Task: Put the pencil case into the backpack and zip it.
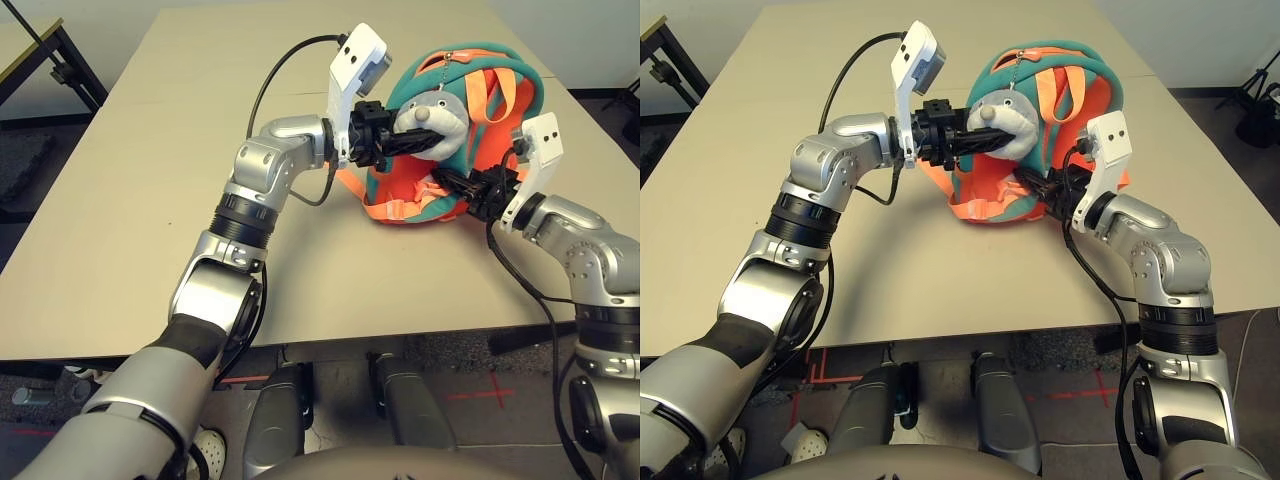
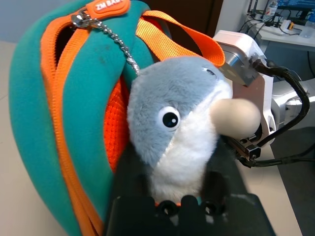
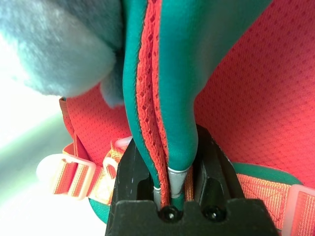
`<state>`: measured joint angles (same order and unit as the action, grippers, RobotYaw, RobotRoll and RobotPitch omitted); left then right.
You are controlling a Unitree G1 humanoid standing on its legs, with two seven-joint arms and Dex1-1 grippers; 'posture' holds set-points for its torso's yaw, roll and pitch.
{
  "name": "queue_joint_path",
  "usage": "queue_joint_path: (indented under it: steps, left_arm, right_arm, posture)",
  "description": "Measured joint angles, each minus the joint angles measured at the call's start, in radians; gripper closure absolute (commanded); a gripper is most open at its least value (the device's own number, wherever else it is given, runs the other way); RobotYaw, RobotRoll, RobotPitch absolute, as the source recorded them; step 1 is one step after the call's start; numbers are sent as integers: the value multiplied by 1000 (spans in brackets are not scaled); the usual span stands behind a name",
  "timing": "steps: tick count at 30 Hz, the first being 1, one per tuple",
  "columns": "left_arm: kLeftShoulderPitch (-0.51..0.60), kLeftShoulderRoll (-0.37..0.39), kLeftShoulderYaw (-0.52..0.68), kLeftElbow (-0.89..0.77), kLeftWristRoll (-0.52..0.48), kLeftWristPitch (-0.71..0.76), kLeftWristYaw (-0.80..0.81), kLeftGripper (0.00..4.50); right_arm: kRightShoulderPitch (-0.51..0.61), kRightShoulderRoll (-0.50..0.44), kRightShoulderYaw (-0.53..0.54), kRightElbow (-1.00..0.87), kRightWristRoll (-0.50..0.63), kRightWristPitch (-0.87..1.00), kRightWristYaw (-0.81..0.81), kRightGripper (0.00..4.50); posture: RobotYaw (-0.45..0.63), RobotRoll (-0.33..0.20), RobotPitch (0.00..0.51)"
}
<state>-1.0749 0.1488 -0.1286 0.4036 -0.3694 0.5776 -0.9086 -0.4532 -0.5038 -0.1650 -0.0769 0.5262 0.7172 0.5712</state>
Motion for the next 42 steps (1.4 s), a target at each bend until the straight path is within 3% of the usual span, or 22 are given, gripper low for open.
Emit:
queue_joint_path:
  steps: [2, 7, 19, 27, 36, 42]
  left_arm:
    - [0, 9, 2, -3, -1, 10, 2, 4033]
    - [0, 43, 26, -59, -17, 60, 6, 4075]
    - [-3, 265, 89, -243, -86, 220, -7, 4079]
    - [150, 444, 45, -239, -75, 240, -112, 4082]
    - [242, 441, -35, -140, -33, 184, -155, 4084]
    - [252, 379, -93, -21, 19, 129, -181, 4085]
  right_arm:
    - [0, 2, 0, 2, 0, -2, 0, 3674]
    - [-3, 9, 1, 6, -1, -6, 0, 3674]
    - [-14, 21, 23, 31, -2, -25, 3, 3674]
    - [-25, 28, 33, 45, -4, -37, 3, 3674]
    - [-44, 30, 42, 76, -24, -46, 18, 3674]
    - [-49, 32, 45, 86, -39, -56, 26, 3674]
  posture:
    - [-181, 0, 139]
    - [-161, 0, 150]
    - [-145, 0, 149]
    - [-138, 0, 146]
    - [-130, 0, 138]
    - [-133, 0, 133]
